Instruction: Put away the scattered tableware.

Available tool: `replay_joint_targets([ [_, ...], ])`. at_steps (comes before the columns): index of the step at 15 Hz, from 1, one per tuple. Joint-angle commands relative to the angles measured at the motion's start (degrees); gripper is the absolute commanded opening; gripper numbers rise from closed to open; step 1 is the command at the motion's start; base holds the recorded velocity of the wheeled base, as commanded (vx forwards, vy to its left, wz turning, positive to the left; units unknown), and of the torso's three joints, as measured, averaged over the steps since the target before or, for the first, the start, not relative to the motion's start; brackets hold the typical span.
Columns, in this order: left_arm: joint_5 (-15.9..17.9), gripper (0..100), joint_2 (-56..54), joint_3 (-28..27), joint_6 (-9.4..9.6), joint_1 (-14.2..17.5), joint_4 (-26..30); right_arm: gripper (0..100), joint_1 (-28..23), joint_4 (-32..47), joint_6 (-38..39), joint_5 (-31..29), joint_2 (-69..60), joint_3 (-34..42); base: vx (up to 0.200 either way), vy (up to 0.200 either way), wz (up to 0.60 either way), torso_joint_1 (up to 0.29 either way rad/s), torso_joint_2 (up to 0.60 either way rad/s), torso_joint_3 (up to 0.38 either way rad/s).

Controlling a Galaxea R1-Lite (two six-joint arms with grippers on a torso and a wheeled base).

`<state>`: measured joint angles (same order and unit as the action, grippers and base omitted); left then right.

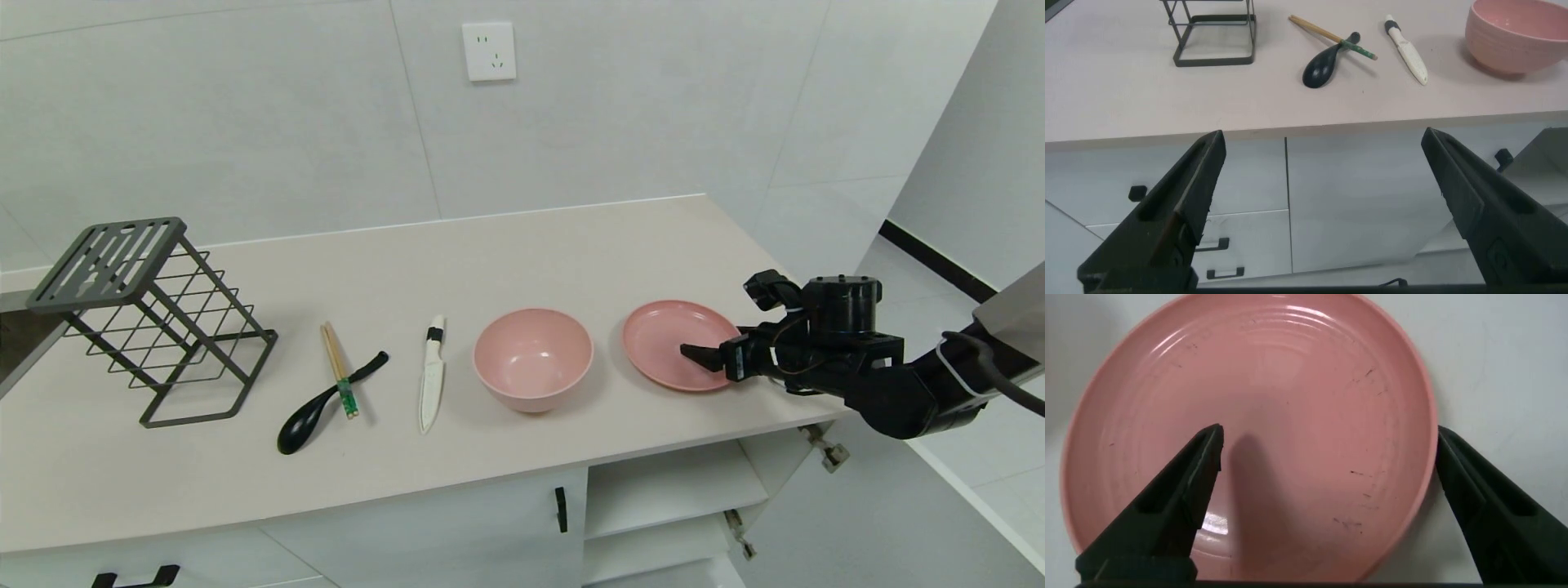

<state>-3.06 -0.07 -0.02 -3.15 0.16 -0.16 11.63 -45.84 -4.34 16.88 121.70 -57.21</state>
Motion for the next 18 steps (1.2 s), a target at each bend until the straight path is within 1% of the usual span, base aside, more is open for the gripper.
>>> replay_joint_targets([
  [1, -0.02, 100, 0.07, 0.02, -0.02, 0.02, -0.02, 100, 0.24, -0.04, -0.05, -0.01, -0.15, 0.08, 0.000, 0.000, 0.00, 0.000, 0.00, 0.000],
  [4, -0.02, 100, 0.07, 0.02, -0.02, 0.02, -0.02, 100, 0.24, 0.05, -0.05, -0.27, -0.32, 0.87, 0.000, 0.000, 0.00, 0.000, 0.00, 0.000],
  [5, -0.02, 100, 0.07, 0.02, -0.02, 0.02, -0.02, 0, 0.24, 0.05, -0.05, -0.36, -0.32, 0.96, 0.000, 0.000, 0.00, 0.000, 0.00, 0.000],
  [14, -0.02, 100, 0.07, 0.02, -0.02, 0.02, -0.02, 0, -0.38, 0.22, -0.23, -1.33, -0.23, 0.61, 0.000, 0.000, 0.00, 0.000, 0.00, 0.000],
  [18, 0.16, 100, 0.07, 0.02, 0.16, 0.02, -0.02, 0, -0.03, -2.68, -0.32, -1.59, -11.04, 0.78, 0.000, 0.000, 0.00, 0.000, 0.00, 0.000],
])
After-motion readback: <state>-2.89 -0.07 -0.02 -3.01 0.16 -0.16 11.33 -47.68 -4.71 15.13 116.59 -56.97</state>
